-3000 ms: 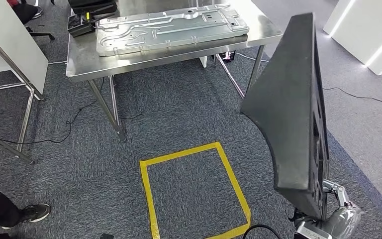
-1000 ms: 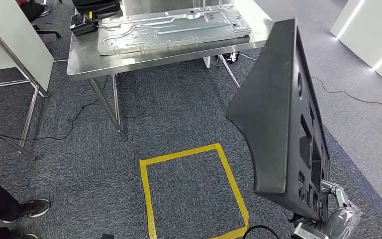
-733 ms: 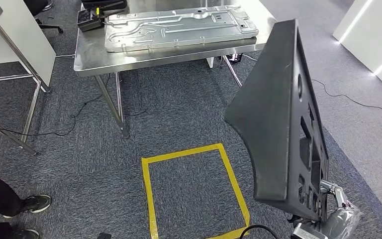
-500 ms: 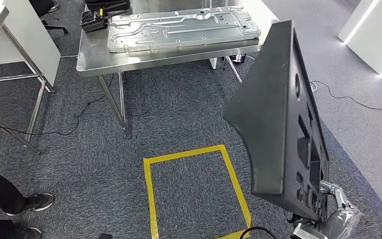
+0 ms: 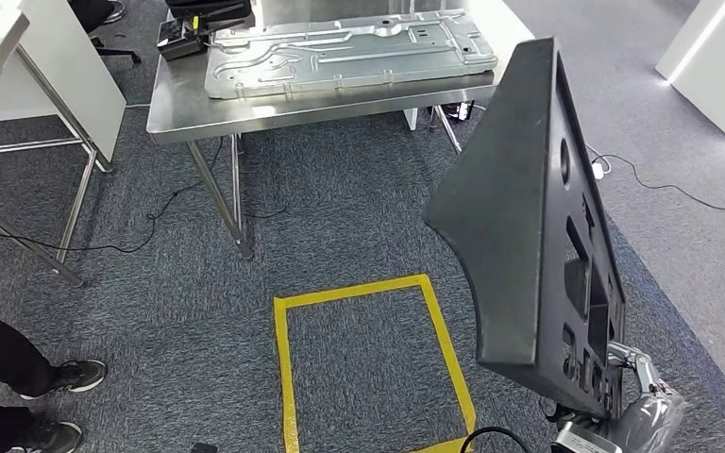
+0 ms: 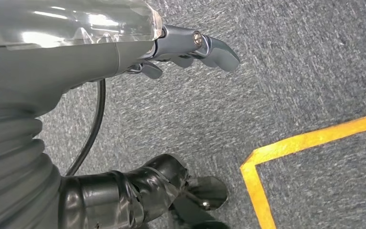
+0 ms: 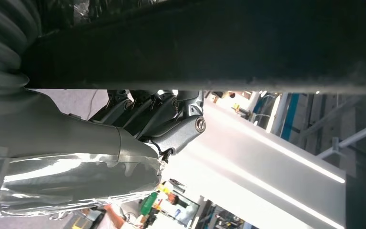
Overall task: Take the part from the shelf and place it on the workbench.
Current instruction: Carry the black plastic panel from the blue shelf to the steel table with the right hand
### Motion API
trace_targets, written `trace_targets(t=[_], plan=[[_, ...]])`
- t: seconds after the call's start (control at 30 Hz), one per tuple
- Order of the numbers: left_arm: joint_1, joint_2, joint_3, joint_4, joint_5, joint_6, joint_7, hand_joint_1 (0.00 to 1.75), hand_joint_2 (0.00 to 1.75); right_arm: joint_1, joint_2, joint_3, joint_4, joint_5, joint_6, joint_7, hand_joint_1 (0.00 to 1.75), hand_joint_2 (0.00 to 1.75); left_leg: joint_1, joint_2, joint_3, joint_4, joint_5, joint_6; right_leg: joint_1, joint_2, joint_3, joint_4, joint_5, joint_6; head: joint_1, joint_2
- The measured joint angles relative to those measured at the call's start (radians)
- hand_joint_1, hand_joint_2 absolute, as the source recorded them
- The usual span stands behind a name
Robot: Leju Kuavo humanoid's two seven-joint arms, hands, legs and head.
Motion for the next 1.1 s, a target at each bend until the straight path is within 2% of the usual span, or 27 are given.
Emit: trace_targets(t=[0.07, 0.13, 0.17, 0.2, 0.27, 0.3, 0.33, 0.37, 0.4, 0.47, 0.5, 0.53, 0.63, 0.67, 0.73, 0.8, 0.83, 0.87, 0.9, 0.97, 1.0, 1.03, 1.1], plan=[[-0.002, 0.001, 0.000, 0.000, 0.000, 0.000, -0.001, 0.00, 1.75, 0.000, 0.000, 0.000, 0.000, 0.000, 0.000, 0.000, 1.71, 1.75, -0.007, 0.005, 0.013, -0.038, 0.002, 0.007, 0.001, -0.005, -0.002, 0.000, 0.000, 0.009, 0.000, 0.000], [0.000, 0.000, 0.000, 0.000, 0.000, 0.000, -0.001, 0.00, 1.75, 0.000, 0.000, 0.000, 0.000, 0.001, 0.000, 0.000, 1.71, 1.75, -0.005, -0.001, 0.015, -0.048, 0.009, 0.016, 0.000, -0.008, 0.000, 0.000, -0.001, 0.020, 0.000, 0.000], [0.001, 0.000, 0.000, 0.000, 0.000, 0.000, -0.001, 0.00, 1.75, 0.000, 0.000, 0.000, 0.000, 0.001, 0.000, 0.000, 1.71, 1.75, -0.002, -0.003, 0.017, -0.054, 0.014, 0.022, 0.000, -0.005, -0.004, 0.013, -0.013, 0.025, 0.001, 0.000], [0.000, 0.000, 0.000, 0.000, 0.000, 0.000, -0.001, 0.00, 1.75, -0.001, 0.000, 0.000, -0.001, 0.002, 0.000, 0.000, 1.71, 1.75, 0.001, -0.005, 0.020, -0.061, 0.019, 0.028, -0.001, 0.001, -0.018, 0.045, -0.036, 0.030, 0.001, 0.000], [-0.001, -0.001, 0.000, 0.000, 0.000, -0.001, -0.002, 0.00, 1.75, 0.000, 0.000, 0.000, 0.000, 0.003, 0.000, 0.000, 1.71, 1.75, 0.002, -0.009, 0.020, -0.064, 0.024, 0.033, -0.005, 0.013, -0.073, 0.163, -0.101, 0.035, 0.001, 0.000], [-0.001, -0.001, 0.000, 0.000, 0.000, -0.001, -0.002, 0.00, 1.75, 0.001, 0.000, 0.000, 0.000, 0.003, 0.000, 0.001, 1.71, 1.75, 0.002, -0.012, 0.019, -0.063, 0.024, 0.034, -0.006, 0.015, -0.103, 0.224, -0.123, 0.038, 0.001, 0.000], [0.000, -0.001, 0.000, 0.000, 0.000, -0.001, -0.003, 0.00, 1.75, 0.001, 0.000, 0.000, 0.000, 0.004, 0.000, 0.001, 1.71, 1.75, 0.002, -0.015, 0.019, -0.062, 0.023, 0.034, -0.008, 0.016, -0.123, 0.262, -0.130, 0.041, 0.001, 0.000], [0.000, -0.001, 0.000, 0.000, 0.000, -0.001, -0.003, 0.00, 1.75, 0.001, 0.000, 0.000, 0.000, 0.004, 0.000, 0.001, 1.71, 1.75, 0.002, -0.020, 0.019, -0.061, 0.023, 0.033, -0.010, 0.017, -0.125, 0.262, -0.115, 0.043, 0.001, 0.000], [0.000, -0.001, 0.000, 0.000, -0.001, -0.001, -0.003, 0.00, 1.75, 0.001, 0.000, 0.000, 0.000, 0.005, 0.000, 0.001, 1.71, 1.75, 0.002, -0.025, 0.019, -0.059, 0.021, 0.032, -0.013, 0.018, -0.108, 0.224, -0.084, 0.044, 0.001, 0.000], [-0.001, -0.002, 0.000, 0.000, -0.001, -0.002, -0.003, 0.00, 1.75, 0.000, 0.000, 0.000, 0.000, 0.006, 0.000, 0.001, 1.71, 1.75, 0.002, -0.035, 0.019, -0.051, 0.016, 0.025, -0.018, 0.029, -0.046, 0.089, -0.019, 0.044, 0.001, 0.000], [-0.001, -0.002, 0.000, 0.000, -0.002, -0.002, -0.003, 0.00, 1.75, 0.000, 0.000, 0.000, 0.000, 0.006, 0.000, 0.001, 1.71, 1.75, 0.000, -0.040, 0.017, -0.046, 0.013, 0.020, -0.018, 0.034, -0.023, 0.040, -0.002, 0.042, 0.001, 0.000], [-0.001, -0.002, 0.000, 0.000, -0.002, -0.002, -0.004, 0.00, 1.75, 0.000, 0.000, 0.000, 0.000, 0.006, 0.000, 0.001, 1.71, 1.75, -0.001, -0.043, 0.015, -0.043, 0.011, 0.015, -0.017, 0.039, -0.012, 0.013, 0.004, 0.039, 0.001, 0.000], [0.000, -0.002, 0.000, 0.000, -0.004, -0.002, -0.004, 0.00, 1.75, -0.001, 0.000, 0.000, 0.000, 0.006, 0.000, 0.002, 1.71, 1.75, 0.000, -0.045, 0.011, -0.040, 0.008, -0.003, -0.014, 0.034, -0.012, 0.004, 0.006, 0.020, 0.001, 0.000], [0.000, -0.002, 0.000, 0.000, -0.004, -0.002, -0.004, 0.00, 1.75, -0.001, 0.000, 0.000, 0.000, 0.006, 0.000, 0.001, 1.71, 1.75, 0.002, -0.040, 0.006, -0.028, -0.003, -0.008, -0.015, 0.030, -0.011, 0.001, 0.008, 0.012, 0.001, 0.000], [-0.001, -0.002, 0.000, 0.000, -0.005, -0.002, -0.004, 0.00, 1.75, -0.001, 0.000, 0.000, 0.000, 0.006, 0.000, 0.001, 1.71, 1.75, 0.003, -0.028, -0.030, 0.057, -0.057, -0.016, -0.017, 0.020, -0.009, -0.005, 0.010, 0.000, 0.000, 0.000], [-0.002, -0.002, 0.000, 0.000, -0.005, -0.002, -0.004, 0.00, 1.75, 0.000, 0.000, 0.000, 0.000, 0.006, 0.000, 0.002, 1.71, 1.75, 0.004, -0.024, -0.090, 0.187, -0.122, -0.021, -0.014, 0.011, -0.010, -0.004, 0.009, -0.005, 0.000, 0.000], [-0.001, -0.002, 0.000, 0.000, -0.005, -0.002, -0.004, 0.00, 1.75, 0.000, 0.000, 0.000, 0.000, 0.006, 0.000, 0.002, 1.71, 1.75, 0.004, -0.023, -0.110, 0.231, -0.135, -0.022, -0.013, 0.006, -0.010, -0.003, 0.008, -0.006, 0.000, 0.000], [0.001, -0.002, 0.000, 0.000, -0.005, -0.002, -0.004, 0.00, 1.75, 0.000, 0.000, 0.000, 0.000, 0.006, 0.000, 0.002, 1.71, 1.75, 0.004, -0.022, -0.112, 0.239, -0.126, -0.022, -0.012, 0.003, -0.010, -0.003, 0.007, -0.006, 0.000, 0.000], [0.002, -0.002, 0.000, 0.000, -0.005, -0.002, -0.004, 0.00, 1.75, 0.000, 0.000, 0.000, 0.000, 0.006, 0.000, 0.002, 1.71, 1.75, 0.004, -0.021, -0.095, 0.206, -0.100, -0.021, -0.012, 0.000, -0.009, -0.002, 0.007, -0.005, 0.000, 0.000], [0.002, -0.002, 0.000, 0.000, -0.005, -0.002, -0.004, 0.00, 1.75, -0.001, 0.000, 0.000, 0.000, 0.004, 0.000, 0.002, 1.71, 1.75, 0.002, -0.015, -0.027, 0.071, -0.032, -0.014, -0.010, -0.004, -0.005, -0.001, 0.004, -0.001, 0.000, 0.000], [0.001, -0.002, 0.000, 0.000, -0.005, -0.002, -0.004, 0.00, 1.75, -0.001, 0.000, 0.000, 0.000, 0.000, 0.000, 0.004, 1.71, 1.75, 0.000, -0.012, 0.002, 0.011, -0.012, -0.009, -0.009, -0.005, -0.004, 0.000, 0.003, 0.003, 0.000, 0.000], [0.000, -0.002, 0.000, 0.000, -0.005, -0.002, -0.004, 0.00, 1.75, -0.001, 0.000, 0.000, 0.000, -0.006, 0.000, 0.009, 1.71, 1.75, -0.003, -0.010, 0.020, -0.026, -0.004, -0.004, -0.007, -0.005, -0.004, 0.001, 0.003, 0.008, 0.000, 0.000], [0.001, -0.002, 0.000, 0.000, -0.003, -0.002, -0.004, 0.00, 1.75, -0.003, 0.000, 0.000, 0.003, -0.026, 0.000, 0.028, 1.71, 1.75, -0.006, -0.010, 0.024, -0.044, -0.003, 0.005, -0.005, -0.007, -0.005, 0.000, 0.005, 0.019, 0.000, 0.000]])
